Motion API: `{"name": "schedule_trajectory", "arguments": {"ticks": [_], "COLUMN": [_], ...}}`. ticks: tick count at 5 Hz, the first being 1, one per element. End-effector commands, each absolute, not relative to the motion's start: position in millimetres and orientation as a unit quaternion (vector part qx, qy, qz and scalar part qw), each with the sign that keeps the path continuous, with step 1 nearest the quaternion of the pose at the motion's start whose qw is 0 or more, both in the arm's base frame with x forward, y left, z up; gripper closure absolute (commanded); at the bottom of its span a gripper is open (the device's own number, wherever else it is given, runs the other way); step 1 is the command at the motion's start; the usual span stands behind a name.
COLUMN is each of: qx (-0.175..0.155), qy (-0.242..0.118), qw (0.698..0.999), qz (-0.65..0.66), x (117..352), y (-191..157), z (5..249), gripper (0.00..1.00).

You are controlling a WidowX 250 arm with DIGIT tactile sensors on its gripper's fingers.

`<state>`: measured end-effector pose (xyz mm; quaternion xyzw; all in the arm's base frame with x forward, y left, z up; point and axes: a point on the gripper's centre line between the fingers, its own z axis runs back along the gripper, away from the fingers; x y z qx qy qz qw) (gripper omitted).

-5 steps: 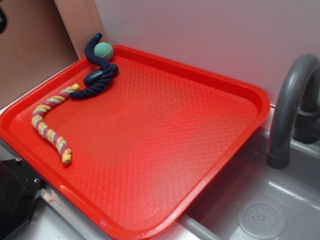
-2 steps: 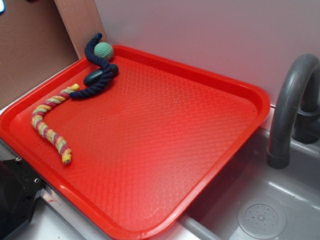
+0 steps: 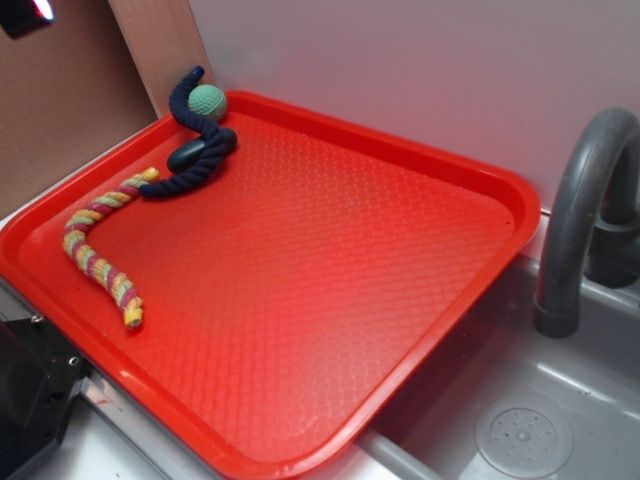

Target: Grab the blue rope.

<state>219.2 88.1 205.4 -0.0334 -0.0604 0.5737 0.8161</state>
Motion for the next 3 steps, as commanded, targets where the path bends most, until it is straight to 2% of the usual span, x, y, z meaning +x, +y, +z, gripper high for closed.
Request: {"name": "schedule_trajectory", "arguments": {"ticks": [1,3], "qx": [0.021,0.039], "qy": [-0.118,-0.133], "qw": [0.767,0.736], "qz": [0.631,0.663], "x": [223.3,243.6], "y": [130.6,161.5], "z": [164.7,130.8], "gripper": [0.00,0.00]}}
